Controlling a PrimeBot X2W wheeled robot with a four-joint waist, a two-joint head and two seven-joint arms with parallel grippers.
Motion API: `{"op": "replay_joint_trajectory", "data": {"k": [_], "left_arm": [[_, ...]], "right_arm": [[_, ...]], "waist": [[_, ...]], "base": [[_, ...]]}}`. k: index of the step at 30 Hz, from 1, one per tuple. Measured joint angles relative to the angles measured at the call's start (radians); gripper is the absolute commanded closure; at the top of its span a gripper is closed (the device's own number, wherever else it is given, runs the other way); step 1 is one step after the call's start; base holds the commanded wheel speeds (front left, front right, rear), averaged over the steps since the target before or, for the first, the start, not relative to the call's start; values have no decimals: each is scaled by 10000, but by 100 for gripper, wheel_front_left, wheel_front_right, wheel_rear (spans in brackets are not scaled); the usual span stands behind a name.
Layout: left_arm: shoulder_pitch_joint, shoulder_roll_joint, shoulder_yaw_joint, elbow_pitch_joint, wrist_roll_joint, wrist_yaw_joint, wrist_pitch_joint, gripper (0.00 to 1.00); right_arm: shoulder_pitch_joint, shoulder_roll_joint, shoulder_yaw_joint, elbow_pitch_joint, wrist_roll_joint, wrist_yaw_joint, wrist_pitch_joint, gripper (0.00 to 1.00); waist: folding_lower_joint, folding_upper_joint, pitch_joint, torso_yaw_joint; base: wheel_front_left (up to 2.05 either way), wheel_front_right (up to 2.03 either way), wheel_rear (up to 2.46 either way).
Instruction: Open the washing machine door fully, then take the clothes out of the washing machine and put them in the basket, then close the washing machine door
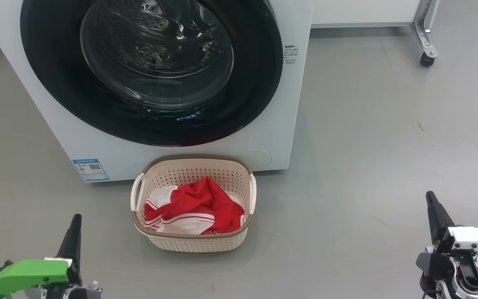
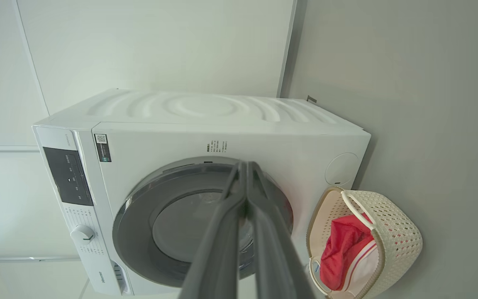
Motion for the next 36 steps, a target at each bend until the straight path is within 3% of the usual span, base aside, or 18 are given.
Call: {"op": "replay_joint_trajectory", "data": {"k": [36], "left_arm": [[-76, 0, 107, 19, -167, -4, 98, 100]], "right_arm": [[-35, 12, -73, 33, 245, 52, 82, 100]], "waist": [[1, 0, -1, -5]], "base": [[0, 0, 0]]}}
